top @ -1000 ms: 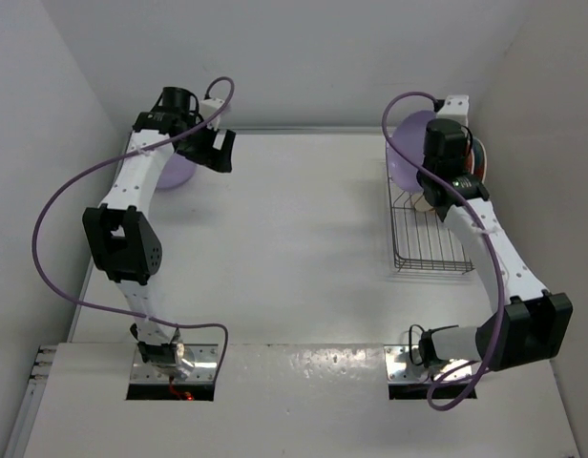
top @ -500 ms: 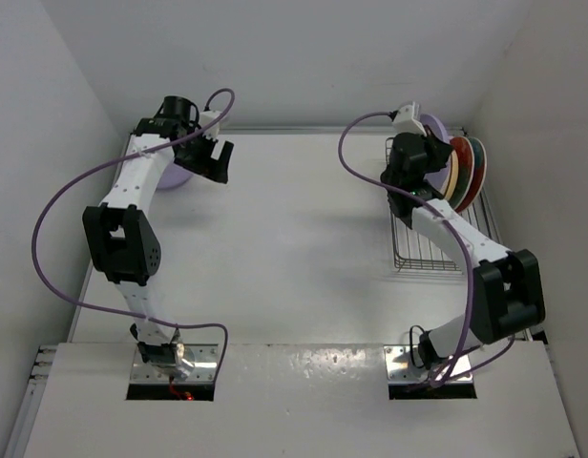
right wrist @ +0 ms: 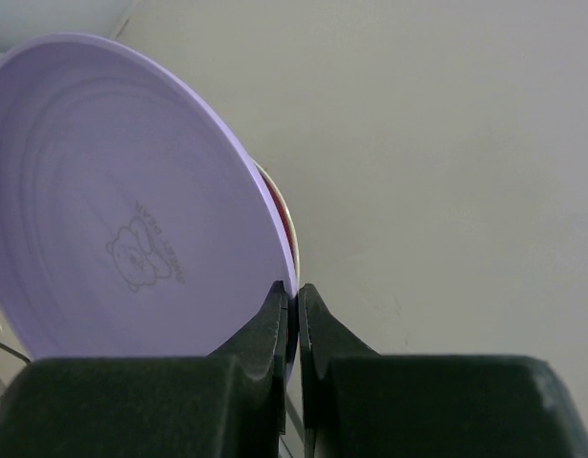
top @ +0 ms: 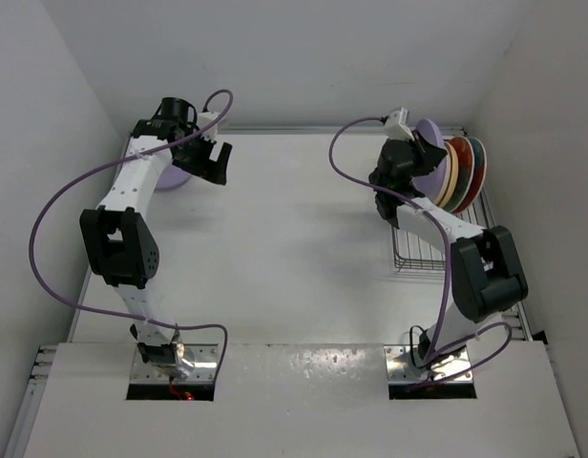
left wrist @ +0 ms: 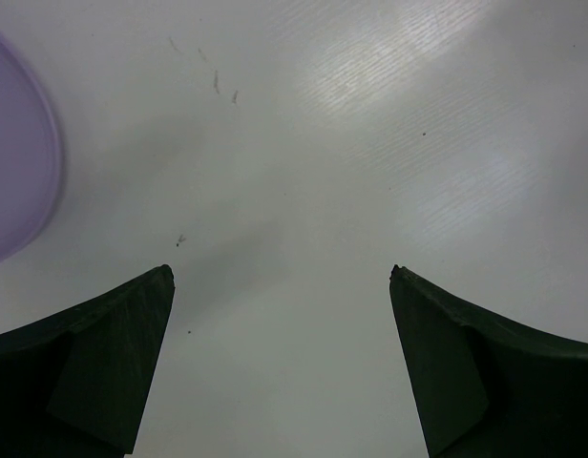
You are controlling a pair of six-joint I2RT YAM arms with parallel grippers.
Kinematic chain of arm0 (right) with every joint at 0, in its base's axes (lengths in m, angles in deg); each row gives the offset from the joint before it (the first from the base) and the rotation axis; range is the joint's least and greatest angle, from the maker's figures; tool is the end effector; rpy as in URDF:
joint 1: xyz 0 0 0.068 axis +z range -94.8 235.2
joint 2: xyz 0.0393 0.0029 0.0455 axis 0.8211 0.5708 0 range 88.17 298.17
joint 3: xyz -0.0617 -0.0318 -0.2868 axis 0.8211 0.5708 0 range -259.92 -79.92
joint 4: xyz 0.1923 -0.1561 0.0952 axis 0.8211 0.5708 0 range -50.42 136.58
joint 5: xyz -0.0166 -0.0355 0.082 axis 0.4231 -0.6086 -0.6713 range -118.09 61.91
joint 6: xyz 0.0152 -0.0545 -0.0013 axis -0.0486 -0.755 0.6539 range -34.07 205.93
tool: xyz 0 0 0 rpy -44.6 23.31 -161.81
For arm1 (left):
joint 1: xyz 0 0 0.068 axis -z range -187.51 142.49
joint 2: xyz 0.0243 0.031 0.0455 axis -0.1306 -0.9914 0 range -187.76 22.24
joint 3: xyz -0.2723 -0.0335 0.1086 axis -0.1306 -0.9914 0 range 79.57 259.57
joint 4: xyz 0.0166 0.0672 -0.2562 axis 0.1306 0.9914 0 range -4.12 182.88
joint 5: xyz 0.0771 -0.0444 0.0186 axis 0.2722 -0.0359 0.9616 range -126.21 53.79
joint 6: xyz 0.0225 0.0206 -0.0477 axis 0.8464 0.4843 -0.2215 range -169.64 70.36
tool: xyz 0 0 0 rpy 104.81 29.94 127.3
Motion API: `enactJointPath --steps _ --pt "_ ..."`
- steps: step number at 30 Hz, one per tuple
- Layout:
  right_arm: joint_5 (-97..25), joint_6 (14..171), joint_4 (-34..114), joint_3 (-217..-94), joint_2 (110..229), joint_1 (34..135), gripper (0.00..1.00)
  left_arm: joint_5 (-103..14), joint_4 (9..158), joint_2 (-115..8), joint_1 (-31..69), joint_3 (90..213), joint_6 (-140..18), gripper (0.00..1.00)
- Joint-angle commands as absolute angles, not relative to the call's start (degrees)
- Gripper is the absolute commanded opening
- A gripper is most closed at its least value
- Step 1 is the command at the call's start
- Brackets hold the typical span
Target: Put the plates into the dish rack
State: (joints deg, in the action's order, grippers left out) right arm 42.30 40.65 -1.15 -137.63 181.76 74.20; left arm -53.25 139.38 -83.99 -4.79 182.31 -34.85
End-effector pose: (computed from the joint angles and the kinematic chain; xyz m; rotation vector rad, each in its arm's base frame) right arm 0.3544 0.0827 0.3099 0.1579 1.6800 -1.2505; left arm 0.4125 -0.0312 0.3399 0.4949 2.4778 -0.2974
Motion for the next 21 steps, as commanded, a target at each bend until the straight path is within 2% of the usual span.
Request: enactJointPath --steps 1,5,6,8,9,11,15,21 --pt "45.0 39.2 -9.0 -138.1 183.7 75.1 0.0 -54.8 138.8 -80.9 -5.7 181.9 -34.3 1.0" --pt "47.7 30.0 -17.6 -138.4 190.0 75.7 0.0 -55.4 138.8 -80.9 -5.7 181.9 -34.3 1.0" --pt "47.9 27.1 -25.5 -138.5 191.3 75.9 0.0 -55.4 138.8 -80.9 -5.7 181.9 -34.3 1.0" --pt "48.6 8.2 -47.1 -140.2 197.0 76.4 0.0 -55.4 138.8 -80.3 -5.7 181.9 -34.3 1.0" --pt "48.4 -0.8 -52.8 -142.9 198.7 76.5 0.0 -55.4 138.8 -80.3 -5.7 181.9 -34.3 1.0" --pt "49.3 -3.3 -53.9 -145.9 202.1 76.0 0.0 -55.4 139.3 -80.3 -5.7 181.9 -34.3 1.0" --pt "49.3 0.1 -53.8 -147.2 199.1 76.8 0.0 -55.4 139.3 -80.3 -5.7 181.9 -34.3 1.0" --pt "45.8 -4.3 -53.9 -147.8 196.6 77.0 0.0 -55.4 139.3 -80.3 -6.3 181.9 -33.8 1.0"
